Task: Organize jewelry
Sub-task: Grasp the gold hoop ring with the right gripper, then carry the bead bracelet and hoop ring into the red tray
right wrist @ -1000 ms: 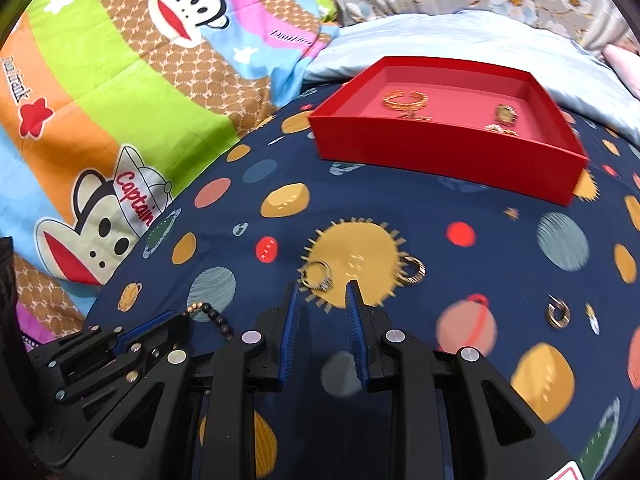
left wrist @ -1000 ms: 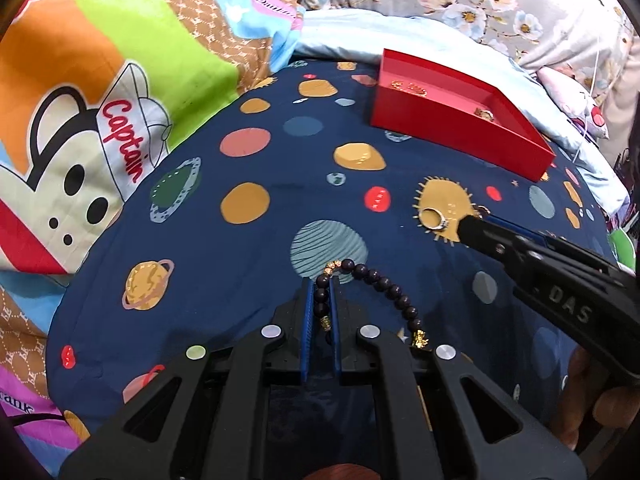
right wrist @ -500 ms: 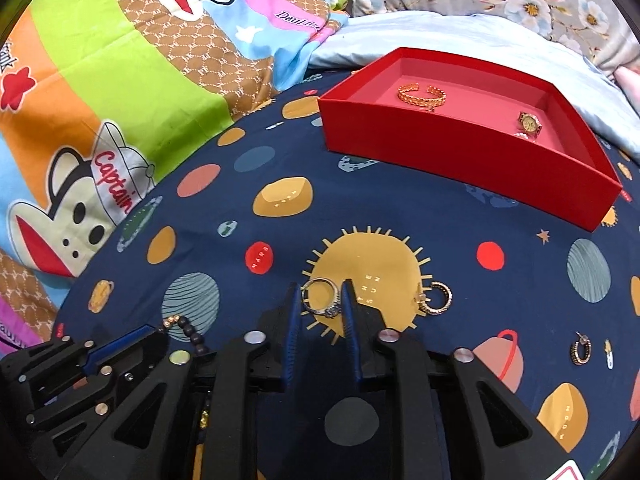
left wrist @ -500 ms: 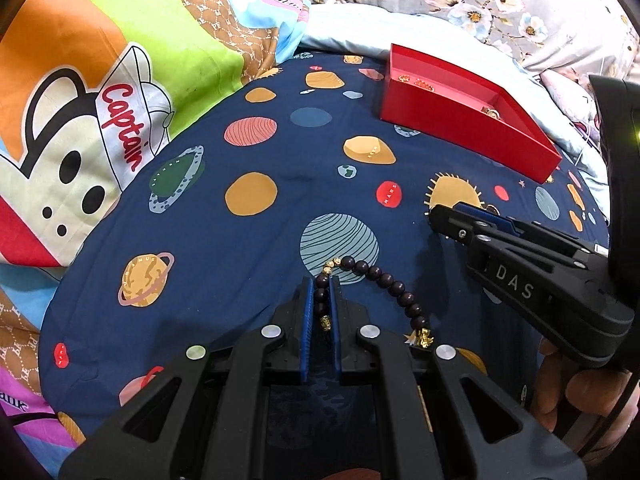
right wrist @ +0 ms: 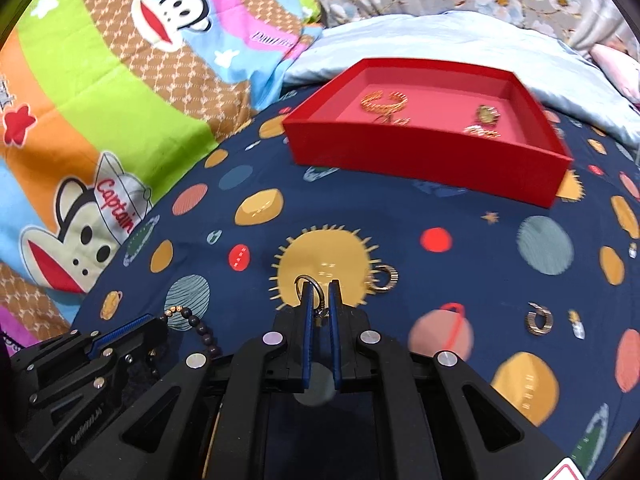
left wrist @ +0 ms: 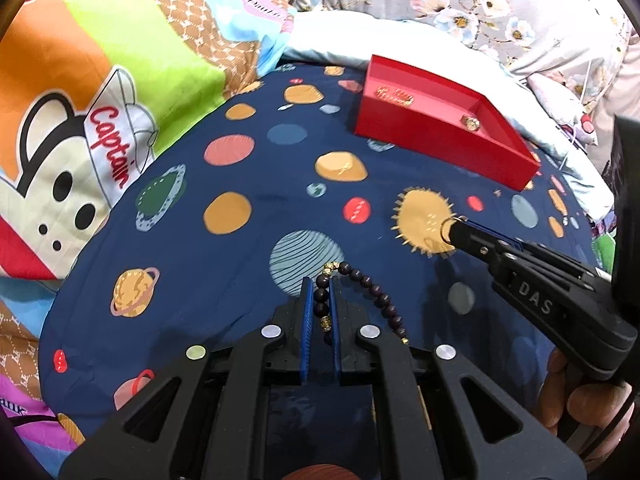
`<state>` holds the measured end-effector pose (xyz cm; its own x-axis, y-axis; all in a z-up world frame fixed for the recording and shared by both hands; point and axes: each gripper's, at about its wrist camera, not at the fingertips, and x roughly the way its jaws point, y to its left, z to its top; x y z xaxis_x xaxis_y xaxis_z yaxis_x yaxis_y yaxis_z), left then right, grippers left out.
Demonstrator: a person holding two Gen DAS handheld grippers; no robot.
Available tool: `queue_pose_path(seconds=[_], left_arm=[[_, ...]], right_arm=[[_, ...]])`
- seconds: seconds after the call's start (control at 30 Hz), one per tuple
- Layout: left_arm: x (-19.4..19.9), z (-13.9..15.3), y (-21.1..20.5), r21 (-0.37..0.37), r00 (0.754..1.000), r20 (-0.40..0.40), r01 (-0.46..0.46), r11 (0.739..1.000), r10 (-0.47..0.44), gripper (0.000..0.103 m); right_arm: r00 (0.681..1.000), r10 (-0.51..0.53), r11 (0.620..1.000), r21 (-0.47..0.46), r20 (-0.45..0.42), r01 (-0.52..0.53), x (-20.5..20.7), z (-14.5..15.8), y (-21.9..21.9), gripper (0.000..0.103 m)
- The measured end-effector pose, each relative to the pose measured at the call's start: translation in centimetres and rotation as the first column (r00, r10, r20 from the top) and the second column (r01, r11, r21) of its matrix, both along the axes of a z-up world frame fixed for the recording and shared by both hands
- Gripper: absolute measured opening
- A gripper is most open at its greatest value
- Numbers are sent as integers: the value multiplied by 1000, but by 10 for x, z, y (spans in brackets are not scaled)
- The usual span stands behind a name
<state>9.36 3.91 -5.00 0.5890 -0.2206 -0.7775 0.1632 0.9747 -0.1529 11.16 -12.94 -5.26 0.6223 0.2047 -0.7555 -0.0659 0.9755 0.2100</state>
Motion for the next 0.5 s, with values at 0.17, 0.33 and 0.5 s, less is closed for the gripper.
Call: queue_pose_path(seconds=[0.17,0.33,0.5], left_arm=[[1,15,-13,-7,999,30,28,1000,-28,7],[4,29,-26,-13,997,58,53,998,-53,7],[8,43,-40,-21,993,88,76,997,-74,7]], right_arm=[[998,-51,999,12,27,51,-12,16,-24,7],[993,-105,994,19,54,104,-22,29,-49,7],[986,-149,989,26,80,147,-27,44,-70,7]])
